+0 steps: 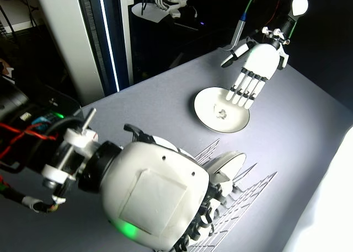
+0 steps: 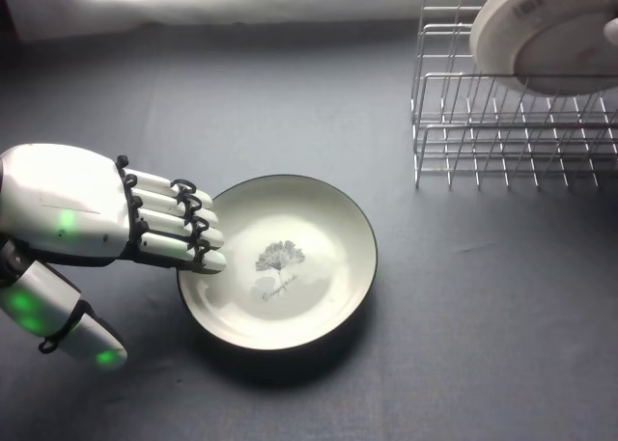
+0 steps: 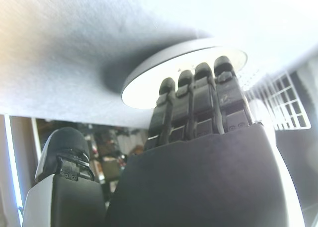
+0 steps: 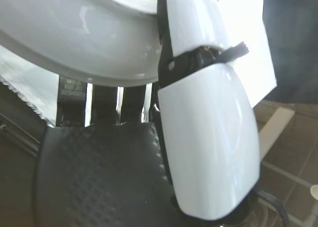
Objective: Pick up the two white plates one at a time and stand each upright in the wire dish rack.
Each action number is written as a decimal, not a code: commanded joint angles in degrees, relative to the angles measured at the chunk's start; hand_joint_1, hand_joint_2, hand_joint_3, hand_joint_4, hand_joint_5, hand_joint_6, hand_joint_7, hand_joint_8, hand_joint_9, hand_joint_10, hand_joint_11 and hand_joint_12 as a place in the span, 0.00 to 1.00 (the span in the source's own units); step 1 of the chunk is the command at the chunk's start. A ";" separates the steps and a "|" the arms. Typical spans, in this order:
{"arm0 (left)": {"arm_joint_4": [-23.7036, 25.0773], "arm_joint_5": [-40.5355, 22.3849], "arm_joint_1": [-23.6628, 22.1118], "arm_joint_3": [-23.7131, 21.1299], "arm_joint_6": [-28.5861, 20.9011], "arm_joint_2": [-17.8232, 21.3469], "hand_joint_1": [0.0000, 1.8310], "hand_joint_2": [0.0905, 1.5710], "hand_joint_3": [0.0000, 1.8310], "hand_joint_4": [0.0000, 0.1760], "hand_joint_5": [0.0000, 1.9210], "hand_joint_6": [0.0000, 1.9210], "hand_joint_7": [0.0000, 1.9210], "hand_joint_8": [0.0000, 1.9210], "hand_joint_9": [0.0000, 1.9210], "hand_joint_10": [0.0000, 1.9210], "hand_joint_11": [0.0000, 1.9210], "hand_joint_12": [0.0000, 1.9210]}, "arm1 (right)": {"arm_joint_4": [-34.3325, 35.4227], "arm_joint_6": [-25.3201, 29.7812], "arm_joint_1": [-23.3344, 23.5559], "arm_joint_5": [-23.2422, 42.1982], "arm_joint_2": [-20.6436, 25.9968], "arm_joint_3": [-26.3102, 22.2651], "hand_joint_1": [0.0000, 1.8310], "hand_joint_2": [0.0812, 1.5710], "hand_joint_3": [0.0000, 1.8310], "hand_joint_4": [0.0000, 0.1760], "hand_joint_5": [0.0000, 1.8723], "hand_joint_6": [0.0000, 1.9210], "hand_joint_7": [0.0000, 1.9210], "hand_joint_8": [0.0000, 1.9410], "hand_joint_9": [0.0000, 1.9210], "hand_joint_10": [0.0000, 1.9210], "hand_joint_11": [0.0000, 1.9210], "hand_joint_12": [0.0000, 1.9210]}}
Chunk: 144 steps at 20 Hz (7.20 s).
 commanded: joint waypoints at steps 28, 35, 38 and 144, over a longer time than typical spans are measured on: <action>-3.18 -0.63 2.75 0.48 0.09 -0.64 0.00 0.71 0.00 0.00 0.07 0.00 0.04 0.00 0.03 0.00 0.01 0.01 | -7.18 -0.62 2.36 7.40 0.65 -3.58 0.32 0.36 0.00 0.00 0.00 0.00 0.00 0.00 0.00 0.00 0.00 0.00; -3.18 -0.76 4.70 0.21 -0.11 -0.94 0.00 0.71 0.00 0.00 0.07 0.00 0.05 0.00 0.03 0.00 0.01 0.02 | -31.49 -0.77 3.78 13.58 0.99 -7.16 0.32 0.37 0.00 0.00 0.00 0.00 0.00 0.00 0.00 0.00 0.00 0.00; -3.17 -0.76 5.19 0.04 -0.28 -0.99 0.00 0.71 0.00 0.00 0.07 0.00 0.04 0.00 0.03 0.00 0.01 0.02 | -42.25 -0.90 4.37 15.09 0.27 -7.30 0.48 0.45 0.02 0.00 0.00 0.00 0.00 0.00 0.00 0.00 0.00 0.00; -5.54 -3.46 6.77 2.25 -3.02 -1.87 0.00 0.71 0.00 0.00 0.07 0.00 0.05 0.00 0.03 0.00 0.01 0.02 | -60.69 -4.17 2.34 5.79 -35.19 11.87 0.75 0.67 0.00 0.00 0.50 0.50 0.58 0.35 0.51 0.59 0.41 0.57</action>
